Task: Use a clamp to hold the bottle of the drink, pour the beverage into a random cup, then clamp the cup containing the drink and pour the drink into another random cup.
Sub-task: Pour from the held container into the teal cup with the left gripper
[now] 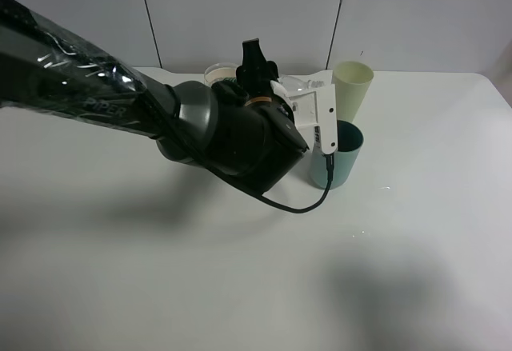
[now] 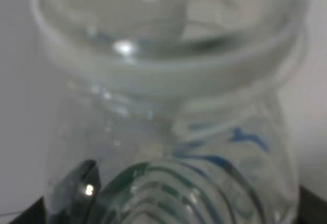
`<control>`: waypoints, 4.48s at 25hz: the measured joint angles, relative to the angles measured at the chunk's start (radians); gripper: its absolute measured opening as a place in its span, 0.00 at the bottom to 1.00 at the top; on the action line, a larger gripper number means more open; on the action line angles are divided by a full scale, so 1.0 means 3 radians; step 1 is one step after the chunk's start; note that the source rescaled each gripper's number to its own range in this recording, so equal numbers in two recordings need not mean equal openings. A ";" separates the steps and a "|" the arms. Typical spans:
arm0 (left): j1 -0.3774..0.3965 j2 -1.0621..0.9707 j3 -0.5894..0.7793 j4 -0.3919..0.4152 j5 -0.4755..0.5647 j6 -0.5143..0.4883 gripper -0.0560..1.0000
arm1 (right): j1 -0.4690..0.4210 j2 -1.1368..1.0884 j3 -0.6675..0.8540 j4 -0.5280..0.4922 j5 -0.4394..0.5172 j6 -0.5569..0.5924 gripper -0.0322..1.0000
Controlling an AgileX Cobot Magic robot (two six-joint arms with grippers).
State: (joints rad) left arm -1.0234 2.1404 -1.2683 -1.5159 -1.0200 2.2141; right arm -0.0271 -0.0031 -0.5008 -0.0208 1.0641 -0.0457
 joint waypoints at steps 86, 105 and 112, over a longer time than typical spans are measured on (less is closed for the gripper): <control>0.0020 0.0000 -0.0006 0.1315 -0.0467 0.0688 0.13 | 0.0000 0.0000 0.0000 0.0000 0.0000 0.0000 1.00; 0.0020 0.0000 -0.0006 0.1270 -0.0559 0.0694 0.13 | 0.0000 0.0000 0.0000 0.0000 0.0000 0.0000 1.00; 0.0020 0.0000 -0.0006 0.1240 -0.0581 0.0694 0.13 | 0.0000 0.0000 0.0000 0.0000 0.0000 0.0000 1.00</control>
State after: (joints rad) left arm -1.0175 2.1404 -1.2702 -1.1437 -1.1942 2.4221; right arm -0.0271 -0.0031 -0.5008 -0.0208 1.0641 -0.0457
